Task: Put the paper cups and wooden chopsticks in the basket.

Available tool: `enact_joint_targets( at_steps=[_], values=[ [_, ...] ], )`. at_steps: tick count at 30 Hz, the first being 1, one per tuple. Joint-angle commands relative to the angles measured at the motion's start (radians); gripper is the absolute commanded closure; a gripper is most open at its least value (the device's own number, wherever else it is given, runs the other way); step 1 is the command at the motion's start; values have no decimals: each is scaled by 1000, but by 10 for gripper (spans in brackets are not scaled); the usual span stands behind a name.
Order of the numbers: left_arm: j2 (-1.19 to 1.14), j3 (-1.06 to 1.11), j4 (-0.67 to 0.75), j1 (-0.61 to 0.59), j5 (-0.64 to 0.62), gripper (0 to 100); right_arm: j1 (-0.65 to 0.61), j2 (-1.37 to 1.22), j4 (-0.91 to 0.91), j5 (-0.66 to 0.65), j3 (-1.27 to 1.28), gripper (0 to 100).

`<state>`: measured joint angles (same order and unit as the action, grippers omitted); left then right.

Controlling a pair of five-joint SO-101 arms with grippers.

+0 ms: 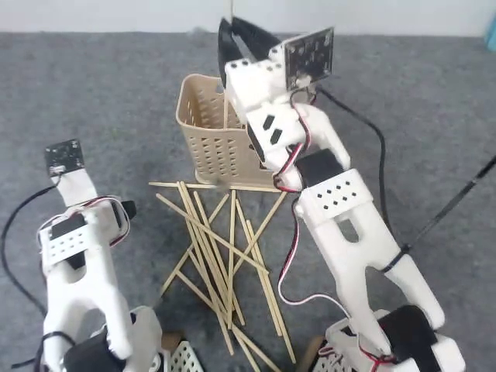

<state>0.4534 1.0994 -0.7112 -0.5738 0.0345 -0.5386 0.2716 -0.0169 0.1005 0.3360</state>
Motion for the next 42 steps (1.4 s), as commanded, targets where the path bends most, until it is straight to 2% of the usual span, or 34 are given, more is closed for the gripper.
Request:
enact_joint_targets(
  at_steps=[1, 4, 7, 11, 16, 23, 27, 31, 34, 36, 39, 42],
  values=[
    [-3, -39, 20, 6, 8, 728, -21, 18, 54, -15, -12, 881],
    [-3, -39, 20, 6, 8, 728, -33, 19, 182, -14, -77, 814],
    [-3, -39, 20, 6, 8, 728, -36, 47, 291, 6, -161, 859],
    [-3, -39, 21, 6, 8, 728, -28, 148, 472, 140, -265, 934],
    [-3, -38, 18, 6, 8, 728, -31, 326, 817, 155, -344, 986],
    [2, -38, -6, 8, 9, 728, -25, 578, 1349, 155, -339, 991],
    [-3, -38, -9, 58, 12, 728, 44, 647, 1613, 153, -339, 991],
    [0, -38, -25, 60, 9, 728, 177, 674, 1814, 149, -269, 991],
    [5, -47, -68, 63, 5, 728, 311, 716, 1808, 146, -41, 991],
    [3, -61, -78, 77, 3, 728, 383, 736, 1716, 80, 164, 991],
    [-3, -93, -104, 81, -15, 728, 467, 753, 1463, -8, 496, 991],
    [-5, -180, -207, 81, -109, 728, 549, 746, 1158, 3, 755, 992]
  ],
)
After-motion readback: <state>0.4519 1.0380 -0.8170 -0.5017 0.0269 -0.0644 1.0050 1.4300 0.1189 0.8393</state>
